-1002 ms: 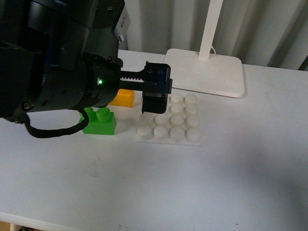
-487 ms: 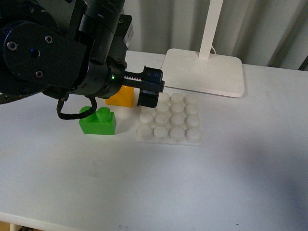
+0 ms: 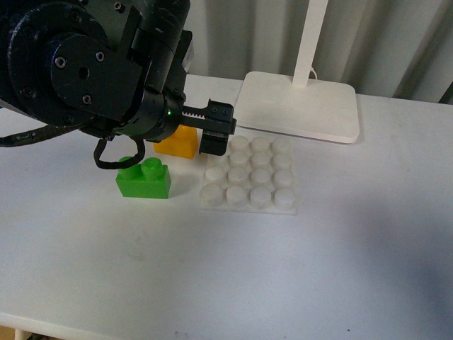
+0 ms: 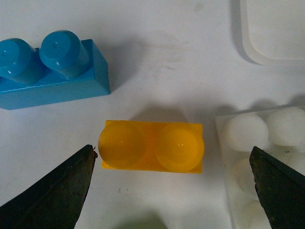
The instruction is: Insert yellow block into base center
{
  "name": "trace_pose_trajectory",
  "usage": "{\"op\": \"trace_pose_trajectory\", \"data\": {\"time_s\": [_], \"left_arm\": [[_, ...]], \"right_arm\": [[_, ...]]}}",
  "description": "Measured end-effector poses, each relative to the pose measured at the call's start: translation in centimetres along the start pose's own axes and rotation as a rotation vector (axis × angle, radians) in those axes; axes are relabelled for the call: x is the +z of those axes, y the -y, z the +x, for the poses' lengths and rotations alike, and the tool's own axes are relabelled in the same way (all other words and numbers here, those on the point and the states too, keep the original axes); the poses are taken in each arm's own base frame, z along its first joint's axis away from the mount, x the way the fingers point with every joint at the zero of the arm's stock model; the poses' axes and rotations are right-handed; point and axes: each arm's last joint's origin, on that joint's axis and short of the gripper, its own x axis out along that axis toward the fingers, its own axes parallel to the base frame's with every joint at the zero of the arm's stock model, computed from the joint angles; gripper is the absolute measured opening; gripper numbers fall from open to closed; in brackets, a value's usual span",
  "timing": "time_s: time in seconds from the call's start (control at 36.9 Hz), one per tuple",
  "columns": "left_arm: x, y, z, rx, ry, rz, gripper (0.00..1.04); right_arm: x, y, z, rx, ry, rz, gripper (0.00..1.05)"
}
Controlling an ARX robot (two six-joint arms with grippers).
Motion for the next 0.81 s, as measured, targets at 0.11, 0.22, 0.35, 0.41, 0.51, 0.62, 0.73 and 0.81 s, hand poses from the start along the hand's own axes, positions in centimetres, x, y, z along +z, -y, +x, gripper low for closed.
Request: {"op": "trace_pose_trajectory", "data": {"time_s": [0.11,0.22,0.35,0.41,0.51,0.62,0.73,0.81], "left_arm": [[0.0,-0.3,0.3,0.012,-0.008,-0.004,0.98],[0.1,-0.4,0.6,0.016,-0.011,-0.006,0.98],[0.2,-0.4,0.8,0.019,-0.013,-0.008,0.98],[0.3,-0.4,1.0,0.019,-0.014,-0.008,0.98],[0.3,-0.5,1.4,0.021,-0.015,-0.010,0.98],[0.4,-0.6,1.7,0.024,-0.020,-0.011,0.98],[0.3,-0.6,1.9,0.026,-0.023,-0.012,0.98],[0.2,-0.7,2.0,0.028,-0.028,-0.012,0.98]], "right_arm": [[0.0,0.0,0.0,0.000,0.000,0.000,0.95],[0.0,0.0,0.0,0.000,0.000,0.000,0.95],[0.0,0.0,0.0,0.000,0.000,0.000,0.95],[0.0,0.0,0.0,0.000,0.000,0.000,0.95],[0.0,0.0,0.0,0.000,0.000,0.000,0.95],[0.0,0.0,0.0,0.000,0.000,0.000,0.95],[0.0,0.0,0.0,0.000,0.000,0.000,0.95],[0.0,0.0,0.0,0.000,0.000,0.000,0.95]]}}
